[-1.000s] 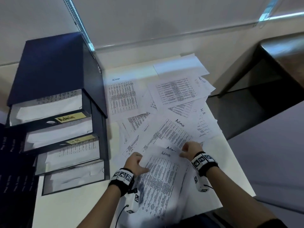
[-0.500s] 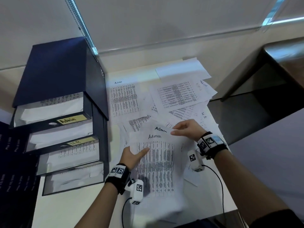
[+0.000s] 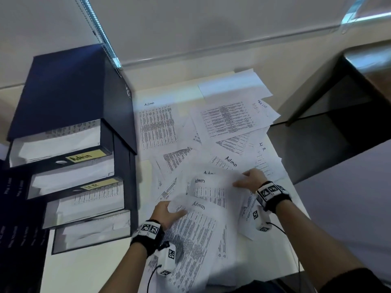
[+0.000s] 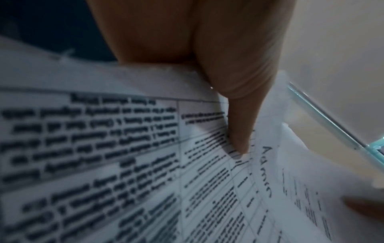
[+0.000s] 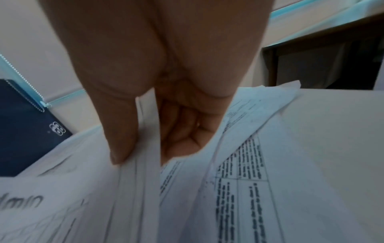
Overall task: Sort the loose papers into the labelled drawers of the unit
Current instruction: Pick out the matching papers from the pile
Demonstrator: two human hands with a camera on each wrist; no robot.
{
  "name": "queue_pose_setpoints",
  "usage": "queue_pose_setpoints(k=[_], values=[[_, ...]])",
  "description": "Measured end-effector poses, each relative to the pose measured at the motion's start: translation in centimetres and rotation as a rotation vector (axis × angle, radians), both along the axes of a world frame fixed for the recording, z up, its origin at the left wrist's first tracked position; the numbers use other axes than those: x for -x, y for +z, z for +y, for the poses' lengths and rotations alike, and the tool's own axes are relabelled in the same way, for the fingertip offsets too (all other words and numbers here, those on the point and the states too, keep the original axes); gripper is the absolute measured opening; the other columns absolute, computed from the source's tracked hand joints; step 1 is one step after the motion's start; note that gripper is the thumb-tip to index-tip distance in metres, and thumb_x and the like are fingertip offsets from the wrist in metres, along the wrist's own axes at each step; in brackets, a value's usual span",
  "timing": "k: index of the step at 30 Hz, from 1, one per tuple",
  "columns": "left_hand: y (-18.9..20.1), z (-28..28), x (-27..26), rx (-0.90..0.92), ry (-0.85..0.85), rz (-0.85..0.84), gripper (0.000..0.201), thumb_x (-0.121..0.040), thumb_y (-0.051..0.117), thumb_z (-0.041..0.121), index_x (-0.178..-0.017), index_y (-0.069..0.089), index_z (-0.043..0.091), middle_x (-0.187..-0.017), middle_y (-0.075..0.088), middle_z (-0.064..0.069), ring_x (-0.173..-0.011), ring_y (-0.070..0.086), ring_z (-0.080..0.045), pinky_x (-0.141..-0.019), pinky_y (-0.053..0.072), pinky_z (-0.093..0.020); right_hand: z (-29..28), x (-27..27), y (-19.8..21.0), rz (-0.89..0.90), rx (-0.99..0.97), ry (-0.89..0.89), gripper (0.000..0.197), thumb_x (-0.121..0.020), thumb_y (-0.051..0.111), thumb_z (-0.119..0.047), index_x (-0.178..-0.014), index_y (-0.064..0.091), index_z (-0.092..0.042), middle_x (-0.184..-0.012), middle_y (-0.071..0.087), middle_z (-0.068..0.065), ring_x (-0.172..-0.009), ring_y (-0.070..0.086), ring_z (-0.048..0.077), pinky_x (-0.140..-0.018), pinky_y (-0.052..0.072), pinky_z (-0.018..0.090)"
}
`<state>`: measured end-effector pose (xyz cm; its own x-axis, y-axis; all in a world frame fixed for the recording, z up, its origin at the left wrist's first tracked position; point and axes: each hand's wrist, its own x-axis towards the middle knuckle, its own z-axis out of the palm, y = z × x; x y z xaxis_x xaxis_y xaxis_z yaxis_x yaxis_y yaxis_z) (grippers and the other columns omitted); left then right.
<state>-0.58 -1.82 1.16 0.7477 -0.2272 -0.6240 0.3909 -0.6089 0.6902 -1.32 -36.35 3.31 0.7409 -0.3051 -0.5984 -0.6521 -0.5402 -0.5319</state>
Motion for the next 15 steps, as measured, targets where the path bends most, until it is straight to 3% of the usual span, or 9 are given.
queue_pose_setpoints(k=[2, 4, 7, 9, 11, 13, 15], values=[[-0.1, -0.1, -0.1, 0.017, -0.041, -0.003, 0.030, -0.075, 0.087, 0.029, -0.099, 0.076, 0.015, -0.086, 0.077, 0.004, -0.080, 0.072, -0.015, -0.075, 0.060, -0.035, -0.4, 0.0, -0.1, -0.133, -0.120, -0.102, 0.036, -0.060, 0.091, -0.039, -0.077, 0.076, -0.010, -0.075, 0.072, 0.004, -0.069, 0.065, 0.018, -0.058, 0.047, 0.024], [0.0, -0.3, -0.4, 0.025, -0.060, 0.016, 0.038, -0.073, 0.088, 0.030, -0.106, 0.075, 0.015, -0.092, 0.078, 0.005, -0.087, 0.073, -0.013, -0.084, 0.059, -0.035, -0.7, 0.0, -0.3, -0.235, -0.204, -0.196, 0.044, -0.055, 0.092, -0.043, -0.073, 0.075, -0.007, -0.075, 0.074, 0.009, -0.069, 0.068, 0.023, -0.062, 0.054, 0.032], [-0.5, -0.8, -0.8, -0.019, -0.049, -0.011, 0.041, -0.072, 0.087, 0.041, -0.102, 0.074, 0.017, -0.091, 0.076, 0.006, -0.085, 0.070, -0.014, -0.082, 0.058, -0.033, -0.7, 0.0, 0.4, -0.332, -0.328, -0.397, 0.037, -0.063, 0.091, -0.033, -0.086, 0.076, -0.009, -0.087, 0.076, 0.007, -0.083, 0.072, 0.022, -0.075, 0.058, 0.033], [-0.7, -1.1, -0.9, -0.083, 0.004, -0.059, 0.057, -0.071, 0.086, 0.051, -0.112, 0.065, 0.018, -0.111, 0.070, 0.008, -0.099, 0.066, -0.013, -0.094, 0.053, -0.034, -0.5, 0.4, 0.2, -0.300, -0.357, -0.445, 0.040, -0.069, 0.087, -0.037, -0.097, 0.073, -0.011, -0.095, 0.074, 0.004, -0.087, 0.070, 0.020, -0.074, 0.057, 0.032], [-0.4, -1.6, -1.2, -0.086, 0.074, -0.121, 0.063, -0.072, 0.087, 0.041, -0.121, 0.056, 0.016, -0.116, 0.065, 0.004, -0.102, 0.063, -0.015, -0.094, 0.051, -0.032, -0.1, 1.3, -0.5, -0.162, -0.453, -0.434, 0.057, -0.064, 0.088, -0.044, -0.106, 0.068, -0.011, -0.100, 0.074, 0.005, -0.090, 0.070, 0.022, -0.075, 0.058, 0.035], [-0.1, -2.3, -1.4, -0.041, 0.104, -0.140, 0.060, -0.071, 0.089, 0.034, -0.119, 0.057, 0.016, -0.118, 0.066, -0.002, -0.100, 0.066, -0.017, -0.089, 0.054, -0.032, 0.5, 2.5, -1.5, -0.020, -0.513, -0.381, 0.086, -0.046, 0.094, -0.054, -0.113, 0.066, -0.009, -0.101, 0.075, 0.006, -0.092, 0.072, 0.027, -0.083, 0.059, 0.046], [-0.1, -2.8, -1.7, 0.000, 0.094, -0.159, 0.055, -0.070, 0.090, 0.033, -0.113, 0.058, 0.023, -0.122, 0.064, -0.002, -0.104, 0.065, -0.018, -0.091, 0.055, -0.035, 1.1, 3.2, -2.9, -0.057, -0.558, -0.372, 0.100, -0.037, 0.092, -0.064, -0.113, 0.067, -0.004, -0.101, 0.075, 0.011, -0.093, 0.072, 0.032, -0.087, 0.057, 0.052]])
